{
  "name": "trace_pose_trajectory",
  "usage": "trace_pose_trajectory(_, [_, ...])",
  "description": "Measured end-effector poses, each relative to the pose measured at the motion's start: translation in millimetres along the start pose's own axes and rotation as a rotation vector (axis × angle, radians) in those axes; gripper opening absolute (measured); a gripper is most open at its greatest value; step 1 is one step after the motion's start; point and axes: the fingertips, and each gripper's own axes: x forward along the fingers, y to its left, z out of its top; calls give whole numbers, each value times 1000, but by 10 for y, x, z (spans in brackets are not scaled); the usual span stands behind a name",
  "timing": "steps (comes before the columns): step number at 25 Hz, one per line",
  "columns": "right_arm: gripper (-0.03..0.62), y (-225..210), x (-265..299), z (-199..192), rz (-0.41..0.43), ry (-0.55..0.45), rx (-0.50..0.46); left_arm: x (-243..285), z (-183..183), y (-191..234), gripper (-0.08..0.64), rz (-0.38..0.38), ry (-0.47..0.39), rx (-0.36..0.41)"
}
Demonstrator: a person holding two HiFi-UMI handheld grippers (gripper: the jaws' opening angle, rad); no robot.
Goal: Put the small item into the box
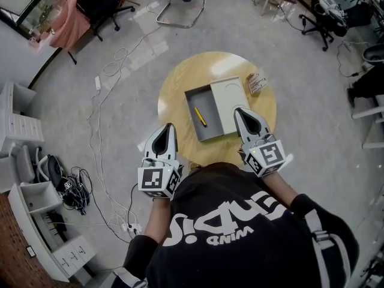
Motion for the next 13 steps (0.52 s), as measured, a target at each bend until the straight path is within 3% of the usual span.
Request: trace_pose_trajectory(13, [3,-50,3,-20,-4,12,7,32,-6,-5,9,2,0,-3])
